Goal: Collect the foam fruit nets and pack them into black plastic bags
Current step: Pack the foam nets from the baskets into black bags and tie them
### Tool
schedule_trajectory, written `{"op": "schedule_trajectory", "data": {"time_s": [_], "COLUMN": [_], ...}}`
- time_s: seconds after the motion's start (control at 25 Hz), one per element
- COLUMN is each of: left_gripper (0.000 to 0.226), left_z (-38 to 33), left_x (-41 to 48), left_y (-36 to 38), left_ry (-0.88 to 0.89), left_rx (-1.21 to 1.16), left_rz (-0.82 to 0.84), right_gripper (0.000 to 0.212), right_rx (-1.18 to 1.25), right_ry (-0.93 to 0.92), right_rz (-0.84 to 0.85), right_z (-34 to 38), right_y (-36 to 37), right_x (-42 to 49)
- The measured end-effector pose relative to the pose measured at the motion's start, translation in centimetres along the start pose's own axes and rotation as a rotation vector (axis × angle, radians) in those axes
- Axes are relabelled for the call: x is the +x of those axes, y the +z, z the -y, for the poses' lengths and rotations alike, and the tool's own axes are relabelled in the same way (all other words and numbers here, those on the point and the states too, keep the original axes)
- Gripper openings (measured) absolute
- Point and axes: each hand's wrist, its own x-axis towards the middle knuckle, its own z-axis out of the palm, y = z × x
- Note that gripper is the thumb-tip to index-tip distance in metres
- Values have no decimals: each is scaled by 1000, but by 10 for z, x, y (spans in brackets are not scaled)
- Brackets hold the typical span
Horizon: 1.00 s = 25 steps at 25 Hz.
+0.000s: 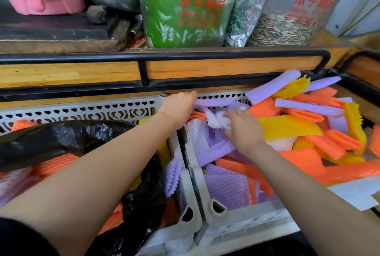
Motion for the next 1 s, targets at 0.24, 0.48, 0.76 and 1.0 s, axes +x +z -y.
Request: {"op": "schedule_trajectory", "data": {"time_s": [0.24, 0.48, 0.76, 1.0], "left_gripper": [20, 16, 12, 31], "left_z": [-7, -33, -56, -63], "left_x": [-20, -49, -81, -101], "left_y": [-16, -34, -55, -72], "left_ry": [-209, -425, -632, -607], "left_rx": [-528, -965, -1241, -1819], "left_rz": [-104, -28, 119, 184], "right_gripper": [30, 26, 25, 32], "right_rx": [190, 312, 380, 297], "right_ry": [143, 244, 221, -49], "right_rz": [-160, -372, -599, -299], "right_z": [-5, -15, 1, 38], "right_y": [-43, -100, -135, -113], "right_x": [-14, -29, -51, -104]}}
